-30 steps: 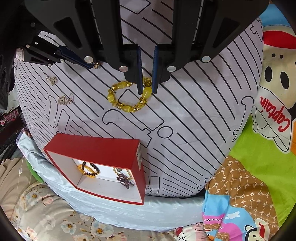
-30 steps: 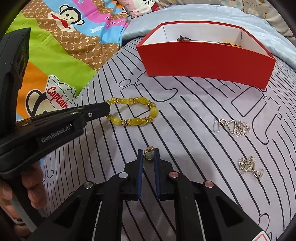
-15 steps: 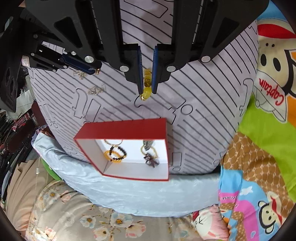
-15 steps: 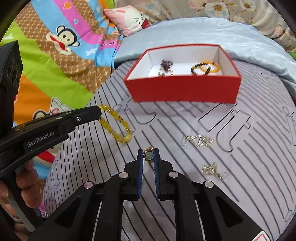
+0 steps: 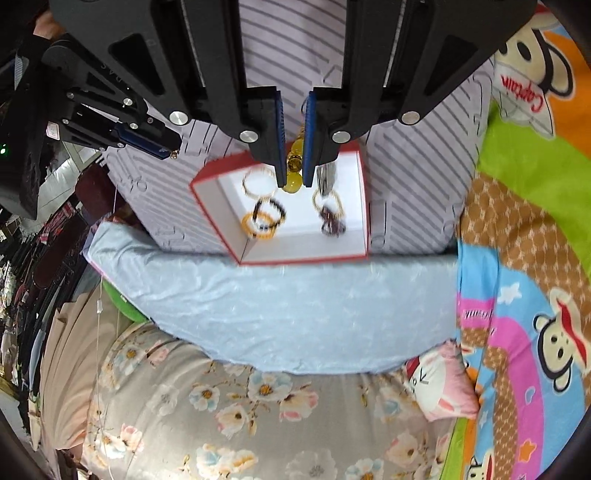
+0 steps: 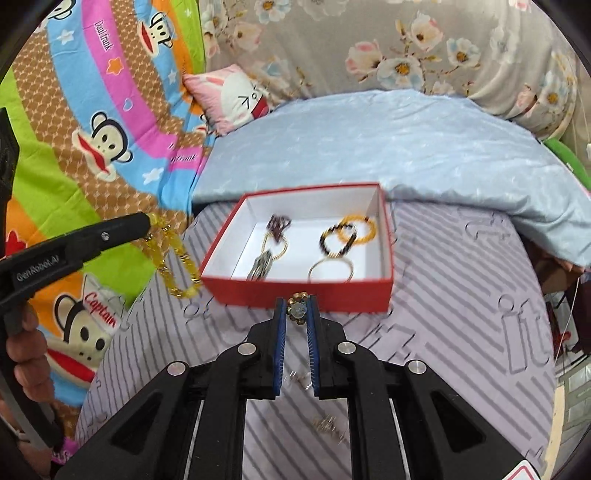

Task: Organize jewelry
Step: 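Lift the held bracelet and charm and carry both into the red box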

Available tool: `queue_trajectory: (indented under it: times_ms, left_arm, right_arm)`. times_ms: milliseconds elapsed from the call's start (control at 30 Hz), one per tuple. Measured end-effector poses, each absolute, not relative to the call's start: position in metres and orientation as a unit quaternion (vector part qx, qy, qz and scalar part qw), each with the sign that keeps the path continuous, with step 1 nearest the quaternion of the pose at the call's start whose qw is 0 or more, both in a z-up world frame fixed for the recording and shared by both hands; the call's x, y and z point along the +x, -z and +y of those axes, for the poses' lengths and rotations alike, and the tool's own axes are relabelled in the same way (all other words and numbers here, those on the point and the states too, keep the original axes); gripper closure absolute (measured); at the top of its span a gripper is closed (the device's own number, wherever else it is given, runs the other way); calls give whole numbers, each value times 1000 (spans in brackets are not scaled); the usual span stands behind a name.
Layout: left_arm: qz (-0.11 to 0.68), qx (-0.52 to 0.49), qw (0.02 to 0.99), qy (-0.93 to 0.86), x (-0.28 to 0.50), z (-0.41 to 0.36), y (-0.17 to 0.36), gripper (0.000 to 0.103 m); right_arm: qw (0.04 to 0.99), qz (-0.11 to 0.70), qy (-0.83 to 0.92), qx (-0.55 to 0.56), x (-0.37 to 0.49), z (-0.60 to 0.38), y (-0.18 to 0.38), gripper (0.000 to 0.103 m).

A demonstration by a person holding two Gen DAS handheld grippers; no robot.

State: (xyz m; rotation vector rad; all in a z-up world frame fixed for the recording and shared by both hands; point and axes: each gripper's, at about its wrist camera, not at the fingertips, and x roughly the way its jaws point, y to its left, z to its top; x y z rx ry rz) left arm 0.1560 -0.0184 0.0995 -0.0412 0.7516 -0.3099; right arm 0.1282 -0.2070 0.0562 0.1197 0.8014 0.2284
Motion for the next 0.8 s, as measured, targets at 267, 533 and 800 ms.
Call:
queue_trajectory:
  times_ms: [267, 533, 800]
  left_arm:
    - [335, -19, 930, 148, 210, -31, -120, 103]
    - [363, -25, 923, 125, 244, -23, -92, 103]
    - [387, -30, 915, 109, 246, -14, -68, 103]
  right_arm:
    - [917, 381, -97, 60, 186, -217, -61, 93]
    - [912, 394, -98, 55, 211, -210, -47, 93]
    - [906, 410, -92, 52, 223, -206, -30, 93]
